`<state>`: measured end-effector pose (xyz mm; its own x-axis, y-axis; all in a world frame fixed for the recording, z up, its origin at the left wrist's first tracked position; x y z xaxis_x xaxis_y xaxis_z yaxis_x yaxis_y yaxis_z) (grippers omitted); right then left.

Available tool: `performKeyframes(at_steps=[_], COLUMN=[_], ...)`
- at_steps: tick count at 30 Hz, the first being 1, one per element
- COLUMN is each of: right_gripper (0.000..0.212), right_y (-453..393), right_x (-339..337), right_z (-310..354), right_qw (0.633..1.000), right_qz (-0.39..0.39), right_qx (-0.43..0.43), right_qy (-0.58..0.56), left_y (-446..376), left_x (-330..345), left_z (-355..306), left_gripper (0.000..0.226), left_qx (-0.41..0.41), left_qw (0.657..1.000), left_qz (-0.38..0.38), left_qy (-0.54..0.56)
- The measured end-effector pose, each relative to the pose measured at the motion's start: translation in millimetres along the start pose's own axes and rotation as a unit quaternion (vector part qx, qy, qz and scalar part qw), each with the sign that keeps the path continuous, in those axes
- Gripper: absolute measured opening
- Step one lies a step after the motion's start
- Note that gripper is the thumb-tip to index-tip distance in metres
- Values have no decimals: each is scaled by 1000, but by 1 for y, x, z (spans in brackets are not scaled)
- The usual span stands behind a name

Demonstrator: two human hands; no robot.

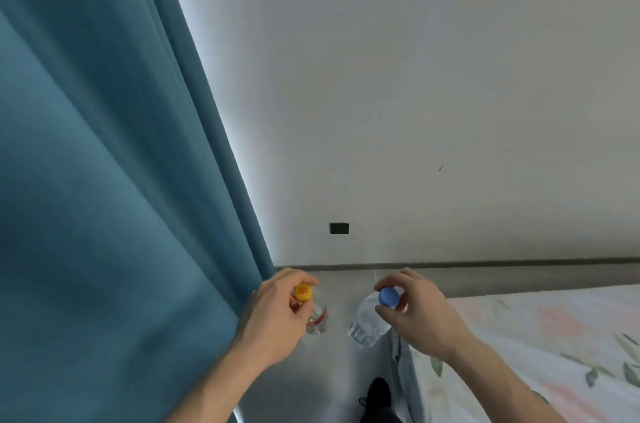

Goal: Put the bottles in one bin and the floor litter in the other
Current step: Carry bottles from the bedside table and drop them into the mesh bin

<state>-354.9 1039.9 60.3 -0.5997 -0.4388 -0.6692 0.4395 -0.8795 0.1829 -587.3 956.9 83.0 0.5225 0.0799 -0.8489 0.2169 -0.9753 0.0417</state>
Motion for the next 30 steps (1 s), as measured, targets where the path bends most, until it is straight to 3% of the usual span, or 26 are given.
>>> performKeyframes(at_steps=[16,30], right_gripper=[19,19], right_y=[-163,-256], right_x=[-105,-174], right_z=[-56,-118], right_qw=[999,992], right_qz=[-13,-66], right_qx=[11,96], right_qy=[-39,-45], left_y=[-206,-365], left_x=[26,85], left_z=[-78,-145], left_gripper=[28,24], left_qx=[28,128], left_qw=[999,983], left_qz=[37,131], left_qy=[-10,-23])
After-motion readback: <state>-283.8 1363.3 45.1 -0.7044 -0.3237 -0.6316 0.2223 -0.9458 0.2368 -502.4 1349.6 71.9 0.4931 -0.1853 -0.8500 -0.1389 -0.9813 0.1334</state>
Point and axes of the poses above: each hand's wrist, its own y-axis away from the middle knuckle, its own x-axis out of the palm, z = x × y, the point moved 9 cm from there along -y, towards the middle knuckle, and after that the axes turned 7 degrees about -y, right-handed, at the moved point
